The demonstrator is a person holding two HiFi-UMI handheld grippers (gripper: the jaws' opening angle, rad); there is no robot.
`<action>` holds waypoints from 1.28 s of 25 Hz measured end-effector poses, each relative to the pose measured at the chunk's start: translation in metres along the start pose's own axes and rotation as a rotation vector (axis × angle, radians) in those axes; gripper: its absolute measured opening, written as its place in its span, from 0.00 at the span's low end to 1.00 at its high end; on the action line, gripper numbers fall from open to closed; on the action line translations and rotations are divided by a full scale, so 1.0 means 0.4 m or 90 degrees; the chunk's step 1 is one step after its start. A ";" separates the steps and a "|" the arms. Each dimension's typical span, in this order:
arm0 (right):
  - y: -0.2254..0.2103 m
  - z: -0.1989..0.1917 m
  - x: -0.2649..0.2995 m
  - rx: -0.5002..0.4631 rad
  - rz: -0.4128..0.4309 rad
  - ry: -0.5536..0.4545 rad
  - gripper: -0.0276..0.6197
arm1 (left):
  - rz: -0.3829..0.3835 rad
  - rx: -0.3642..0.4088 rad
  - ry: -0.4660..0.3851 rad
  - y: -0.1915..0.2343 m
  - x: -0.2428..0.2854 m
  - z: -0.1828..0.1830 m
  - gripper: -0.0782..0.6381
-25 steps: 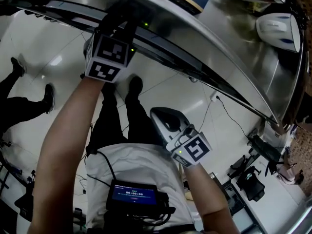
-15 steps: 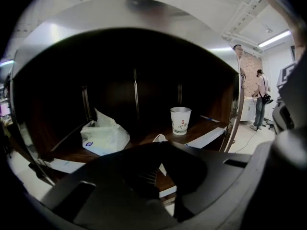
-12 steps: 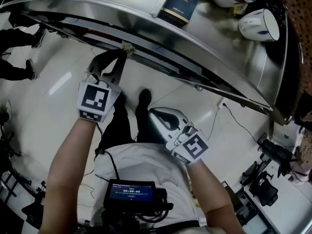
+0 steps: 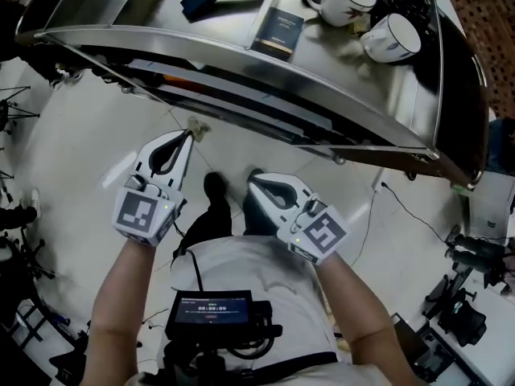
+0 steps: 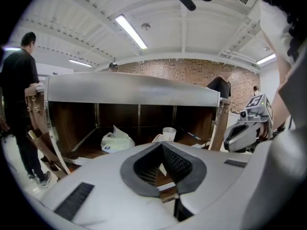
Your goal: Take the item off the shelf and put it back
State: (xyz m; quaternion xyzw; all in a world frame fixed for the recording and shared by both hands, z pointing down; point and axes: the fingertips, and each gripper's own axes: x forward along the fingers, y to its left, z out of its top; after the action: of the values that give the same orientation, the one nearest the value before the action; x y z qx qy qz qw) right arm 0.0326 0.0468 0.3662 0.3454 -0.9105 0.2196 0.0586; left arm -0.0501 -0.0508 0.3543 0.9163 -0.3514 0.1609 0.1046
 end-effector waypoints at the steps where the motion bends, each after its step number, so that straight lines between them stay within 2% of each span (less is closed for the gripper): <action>1: 0.002 0.014 0.002 -0.012 -0.001 -0.010 0.05 | 0.001 -0.002 -0.005 -0.002 -0.017 0.009 0.11; 7: 0.037 0.084 0.010 -0.061 0.004 -0.054 0.05 | -0.010 0.004 -0.037 -0.026 -0.111 0.051 0.11; 12: 0.082 0.128 0.014 -0.084 0.023 -0.056 0.05 | -0.011 -0.002 -0.050 -0.033 -0.163 0.067 0.11; 18: 0.114 0.242 0.008 -0.052 0.049 -0.138 0.05 | -0.029 -0.002 -0.061 -0.066 -0.202 0.132 0.11; 25: 0.158 0.346 -0.023 -0.041 0.063 -0.189 0.05 | -0.042 0.013 -0.092 -0.079 -0.234 0.189 0.11; 32: 0.159 0.331 -0.034 -0.049 0.059 -0.176 0.05 | -0.062 0.010 -0.114 -0.100 -0.231 0.206 0.11</action>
State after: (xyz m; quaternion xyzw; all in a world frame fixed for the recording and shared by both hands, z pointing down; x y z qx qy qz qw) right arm 0.0071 0.0389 0.2210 0.3274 -0.9326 0.1375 -0.0643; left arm -0.0697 0.0098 0.2408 0.9439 -0.3131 0.0756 0.0729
